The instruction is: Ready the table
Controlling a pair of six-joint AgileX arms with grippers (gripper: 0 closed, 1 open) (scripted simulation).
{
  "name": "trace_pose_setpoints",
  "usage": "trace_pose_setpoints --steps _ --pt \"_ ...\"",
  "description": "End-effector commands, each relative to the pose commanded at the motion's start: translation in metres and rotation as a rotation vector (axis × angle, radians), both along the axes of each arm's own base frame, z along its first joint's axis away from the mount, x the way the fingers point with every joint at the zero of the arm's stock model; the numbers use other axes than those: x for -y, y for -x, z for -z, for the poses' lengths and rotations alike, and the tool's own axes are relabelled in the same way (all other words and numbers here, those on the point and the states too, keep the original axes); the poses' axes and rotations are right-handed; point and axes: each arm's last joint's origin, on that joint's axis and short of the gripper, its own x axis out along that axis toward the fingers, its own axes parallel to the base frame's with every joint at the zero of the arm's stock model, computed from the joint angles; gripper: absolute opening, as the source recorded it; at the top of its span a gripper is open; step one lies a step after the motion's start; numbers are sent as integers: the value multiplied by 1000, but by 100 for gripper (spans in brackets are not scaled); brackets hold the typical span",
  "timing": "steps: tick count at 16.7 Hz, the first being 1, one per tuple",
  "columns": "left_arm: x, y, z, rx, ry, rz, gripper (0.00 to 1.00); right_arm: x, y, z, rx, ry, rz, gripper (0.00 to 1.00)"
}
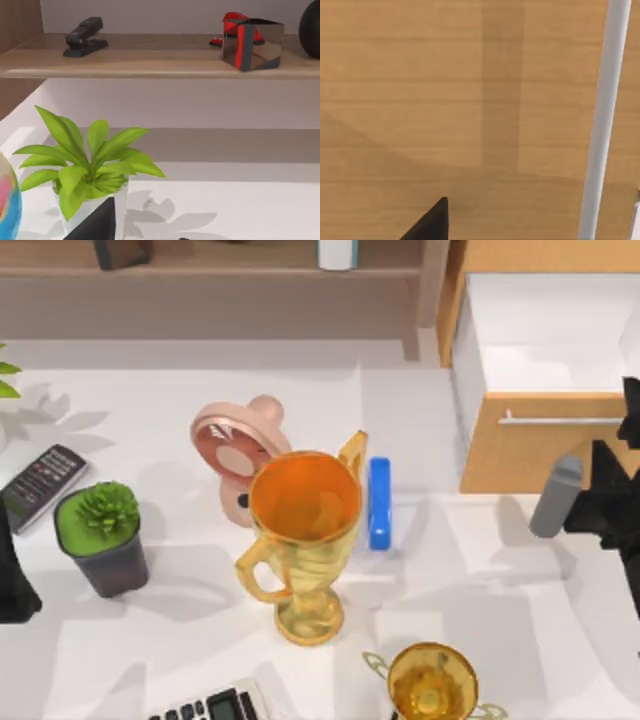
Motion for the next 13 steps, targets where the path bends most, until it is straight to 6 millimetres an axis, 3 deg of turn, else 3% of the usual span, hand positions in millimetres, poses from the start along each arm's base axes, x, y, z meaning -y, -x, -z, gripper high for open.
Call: trace_pose_setpoints --steps 10,13 --pt "0 0 0 0 0 0 100 0 0 0 0 0 0 2" --pt "0 0 0 0 0 0 100 0 0 0 0 0 0 0"
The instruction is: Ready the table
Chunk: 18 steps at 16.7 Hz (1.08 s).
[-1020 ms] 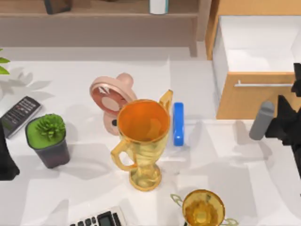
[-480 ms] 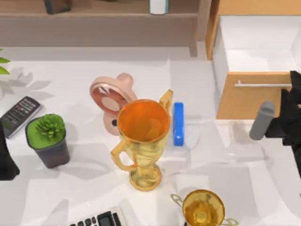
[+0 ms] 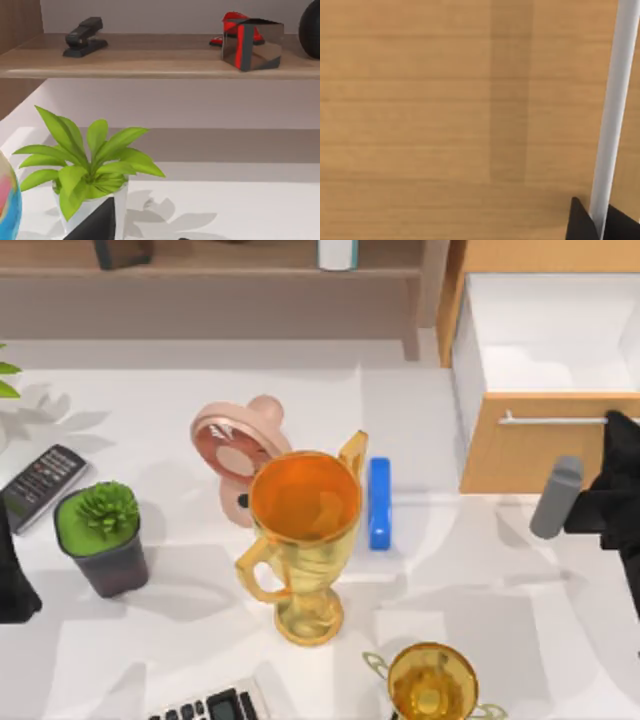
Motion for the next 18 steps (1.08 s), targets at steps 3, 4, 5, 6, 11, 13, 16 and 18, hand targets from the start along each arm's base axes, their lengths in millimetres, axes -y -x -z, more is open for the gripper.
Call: trace_pose_setpoints --steps 3,4,5,6,11,13,16,18 --pt "0 0 0 0 0 0 100 0 0 0 0 0 0 0" --pt "0 0 0 0 0 0 100 0 0 0 0 0 0 0" --pt "0 0 0 0 0 0 100 0 0 0 0 0 0 0" --pt "0 0 0 0 0 0 100 0 0 1 -6 -1 -1 0" --pt "0 0 0 0 0 0 100 -1 -23 2 -8 -2 2 0" --pt "0 0 0 0 0 0 100 -1 -40 2 -8 -2 0 0" --pt "0 0 0 0 0 0 100 0 -60 1 -6 -2 -2 0" --pt "0 0 0 0 0 0 100 0 -63 1 -6 -1 -1 0"
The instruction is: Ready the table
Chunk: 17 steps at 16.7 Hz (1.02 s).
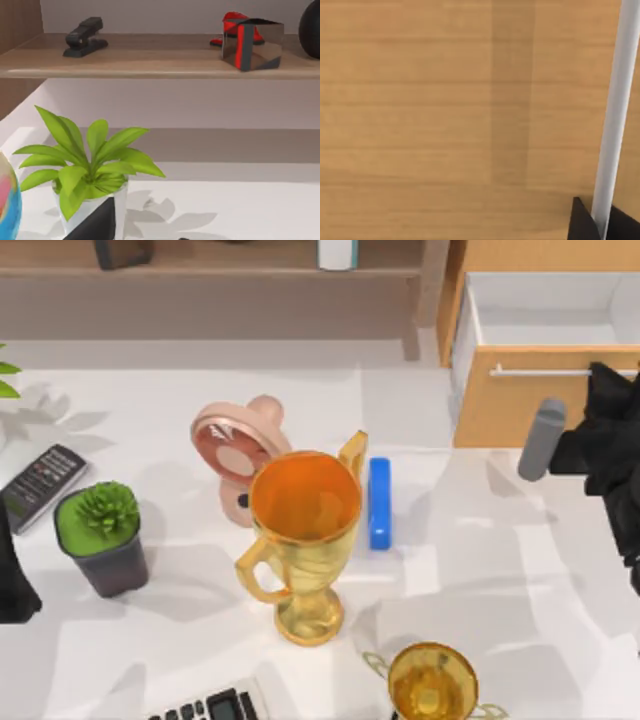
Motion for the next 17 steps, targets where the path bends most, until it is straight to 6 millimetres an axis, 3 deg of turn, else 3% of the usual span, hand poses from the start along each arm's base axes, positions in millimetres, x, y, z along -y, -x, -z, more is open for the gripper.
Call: trace_pose_setpoints --steps 4,13,17 --pt "0 0 0 0 0 0 100 0 -2 0 -2 -3 1 0" --pt "0 0 0 0 0 0 100 0 -61 0 -1 -2 0 0" --pt "0 0 0 0 0 0 100 -1 -61 0 -3 -4 -1 0"
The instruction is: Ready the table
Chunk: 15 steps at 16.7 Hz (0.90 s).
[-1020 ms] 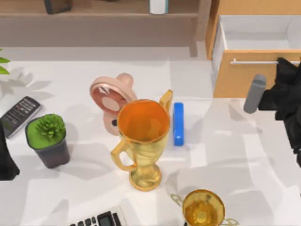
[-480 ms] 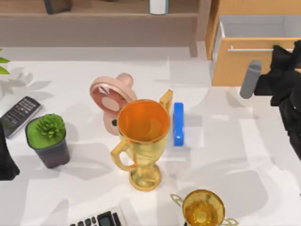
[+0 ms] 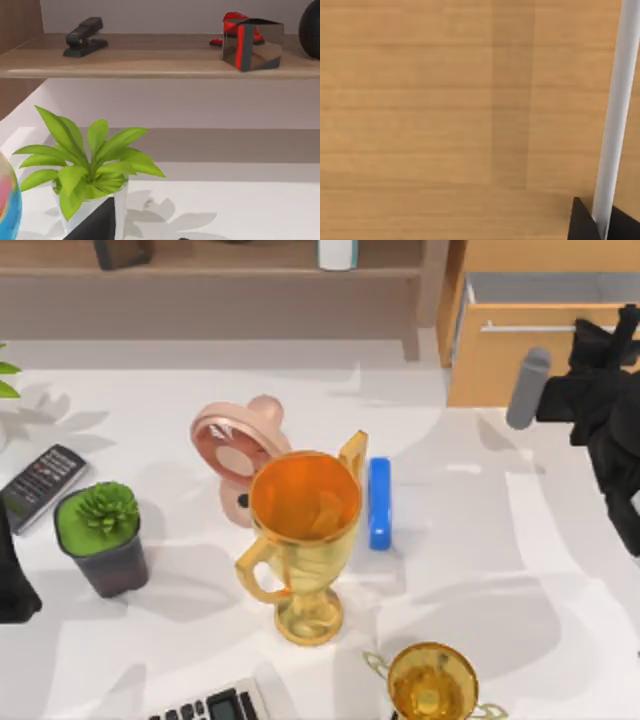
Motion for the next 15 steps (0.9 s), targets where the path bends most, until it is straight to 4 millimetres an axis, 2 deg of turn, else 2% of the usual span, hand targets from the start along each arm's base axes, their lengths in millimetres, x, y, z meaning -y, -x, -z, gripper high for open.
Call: trace_pose_setpoints --steps 3,10,15 --pt "0 0 0 0 0 0 100 0 -9 -2 10 -2 4 0" --pt "0 0 0 0 0 0 100 0 -59 0 3 0 -2 0" --pt "0 0 0 0 0 0 100 1 -63 0 0 0 0 0"
